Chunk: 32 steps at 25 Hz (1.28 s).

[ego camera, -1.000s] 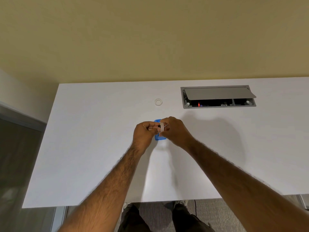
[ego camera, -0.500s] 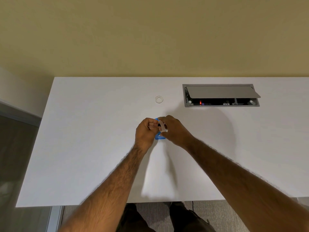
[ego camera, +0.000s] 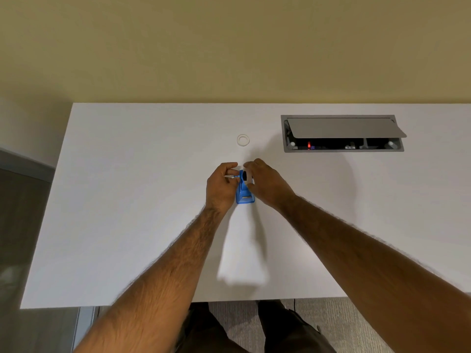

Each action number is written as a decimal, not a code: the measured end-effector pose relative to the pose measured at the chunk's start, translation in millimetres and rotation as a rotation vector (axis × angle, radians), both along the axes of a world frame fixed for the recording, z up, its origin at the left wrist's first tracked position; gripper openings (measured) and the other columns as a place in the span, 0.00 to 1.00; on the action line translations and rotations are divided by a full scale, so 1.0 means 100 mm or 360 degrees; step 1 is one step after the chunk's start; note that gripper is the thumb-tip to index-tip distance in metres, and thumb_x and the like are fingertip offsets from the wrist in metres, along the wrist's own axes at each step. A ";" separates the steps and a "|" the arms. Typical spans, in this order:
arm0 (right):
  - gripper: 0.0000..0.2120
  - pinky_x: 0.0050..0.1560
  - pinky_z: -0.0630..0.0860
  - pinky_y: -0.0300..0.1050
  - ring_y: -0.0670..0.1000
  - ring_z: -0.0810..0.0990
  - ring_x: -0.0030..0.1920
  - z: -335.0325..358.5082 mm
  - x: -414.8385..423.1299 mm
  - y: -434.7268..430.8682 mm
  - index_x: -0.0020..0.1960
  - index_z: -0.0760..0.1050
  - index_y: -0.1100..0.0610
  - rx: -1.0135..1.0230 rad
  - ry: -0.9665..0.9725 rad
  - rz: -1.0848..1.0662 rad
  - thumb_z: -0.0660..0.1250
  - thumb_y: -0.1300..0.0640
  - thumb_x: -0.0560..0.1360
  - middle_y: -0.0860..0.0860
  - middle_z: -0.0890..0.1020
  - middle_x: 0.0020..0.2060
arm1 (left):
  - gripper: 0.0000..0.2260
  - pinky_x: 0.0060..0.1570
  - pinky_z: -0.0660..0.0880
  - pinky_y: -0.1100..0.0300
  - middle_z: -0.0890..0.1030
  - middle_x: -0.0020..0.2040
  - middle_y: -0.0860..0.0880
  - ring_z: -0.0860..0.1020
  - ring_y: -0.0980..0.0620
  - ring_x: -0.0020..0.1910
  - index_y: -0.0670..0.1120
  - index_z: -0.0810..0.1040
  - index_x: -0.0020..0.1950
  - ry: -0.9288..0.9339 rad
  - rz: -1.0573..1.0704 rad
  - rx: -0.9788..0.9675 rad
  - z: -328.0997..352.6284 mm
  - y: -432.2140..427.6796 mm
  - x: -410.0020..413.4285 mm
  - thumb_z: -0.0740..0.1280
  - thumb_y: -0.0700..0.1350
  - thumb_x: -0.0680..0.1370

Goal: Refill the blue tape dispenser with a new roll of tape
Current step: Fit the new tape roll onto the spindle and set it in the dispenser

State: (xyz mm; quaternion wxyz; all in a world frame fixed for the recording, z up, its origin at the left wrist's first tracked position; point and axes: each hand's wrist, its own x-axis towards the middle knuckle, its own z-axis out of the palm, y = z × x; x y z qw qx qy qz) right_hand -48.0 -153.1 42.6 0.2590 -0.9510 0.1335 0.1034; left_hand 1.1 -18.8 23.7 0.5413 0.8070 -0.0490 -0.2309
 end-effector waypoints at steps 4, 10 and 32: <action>0.17 0.50 0.79 0.44 0.54 0.81 0.47 -0.08 0.01 0.01 0.62 0.71 0.59 -0.0006 -0.0003 -0.0032 0.68 0.59 0.75 0.57 0.76 0.55 | 0.16 0.57 0.76 0.60 0.81 0.59 0.47 0.79 0.51 0.54 0.44 0.78 0.64 0.0019 -0.0070 0.0235 -0.18 0.09 0.00 0.65 0.34 0.78; 0.18 0.51 0.81 0.46 0.54 0.81 0.46 -0.17 0.04 0.01 0.62 0.71 0.58 -0.0024 -0.0002 -0.0035 0.69 0.58 0.74 0.56 0.76 0.56 | 0.17 0.54 0.73 0.62 0.79 0.56 0.53 0.77 0.53 0.52 0.47 0.77 0.67 0.0110 -0.0178 0.0305 -0.30 0.07 0.02 0.68 0.39 0.78; 0.27 0.56 0.79 0.48 0.56 0.79 0.55 -0.27 -0.09 -0.06 0.71 0.67 0.57 0.0212 -0.0005 -0.0110 0.69 0.61 0.74 0.58 0.74 0.61 | 0.13 0.56 0.77 0.57 0.81 0.53 0.51 0.80 0.50 0.53 0.45 0.78 0.64 0.0126 -0.0140 0.0266 -0.15 0.02 -0.04 0.65 0.39 0.80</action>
